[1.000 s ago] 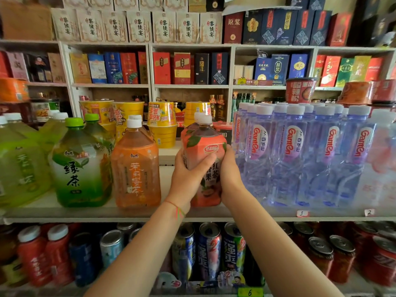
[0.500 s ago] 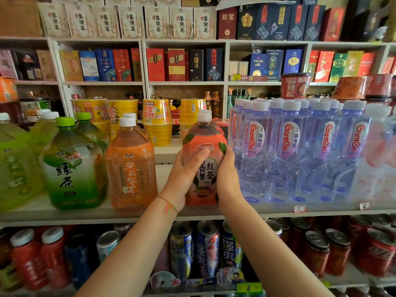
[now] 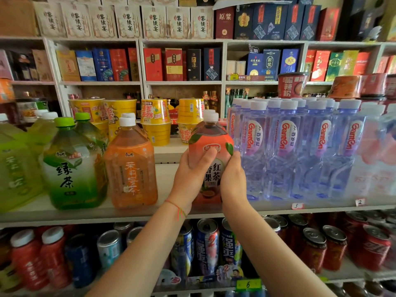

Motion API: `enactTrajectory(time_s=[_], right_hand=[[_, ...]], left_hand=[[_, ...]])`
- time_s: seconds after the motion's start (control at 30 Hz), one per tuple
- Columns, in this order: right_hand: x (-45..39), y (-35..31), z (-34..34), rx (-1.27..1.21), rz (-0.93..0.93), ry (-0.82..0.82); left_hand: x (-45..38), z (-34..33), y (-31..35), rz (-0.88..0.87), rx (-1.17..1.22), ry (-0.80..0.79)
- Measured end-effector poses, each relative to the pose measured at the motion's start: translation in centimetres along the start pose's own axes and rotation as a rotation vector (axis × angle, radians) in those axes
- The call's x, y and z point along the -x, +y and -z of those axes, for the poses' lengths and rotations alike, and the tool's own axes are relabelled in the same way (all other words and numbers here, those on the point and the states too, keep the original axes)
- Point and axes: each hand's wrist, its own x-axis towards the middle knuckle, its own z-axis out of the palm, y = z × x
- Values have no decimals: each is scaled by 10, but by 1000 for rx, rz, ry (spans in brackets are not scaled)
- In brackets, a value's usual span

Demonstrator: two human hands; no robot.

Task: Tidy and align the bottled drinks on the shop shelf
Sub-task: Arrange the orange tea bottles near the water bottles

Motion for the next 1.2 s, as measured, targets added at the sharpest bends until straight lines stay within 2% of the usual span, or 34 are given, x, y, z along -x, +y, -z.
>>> enactTrajectory(time_s=[0.07,0.13,0.23,0.27,0.3,0.37,0.47,0.53,0.6,0.7,0.9,1.03,1.2], right_hand=[[7,-3,-3,24,212,29],[13,-5,-9,105,496,38],[19,-3,-31,305,902,89],[24,-2,-40,351,986,82],[28,2,-49,374,1033,34],[37,10,-68,401,975,-143],[43,22,-94,410,563,-358],[39,27,-107,385,354,-418],[32,33,-112,467,333,-413],[29,36,-116,463,312,-390],[25,39,-119,386,338,-245],[26,41,-110,393,377,-149],[31,41,-107,416,358,-149]], left_hand=[[9,4,5,-31,-106,8],[22,12,12,-202,-282,98],[33,46,19,-687,-578,472],[31,60,17,-768,-614,565],[30,74,15,-770,-589,613],[29,99,18,-620,-427,615],[30,121,21,-260,-233,501],[25,134,18,-72,-127,431],[22,143,13,24,-31,353],[23,150,4,64,2,296],[26,142,5,-1,-4,162],[24,151,3,157,154,31],[0,168,3,123,93,230]])
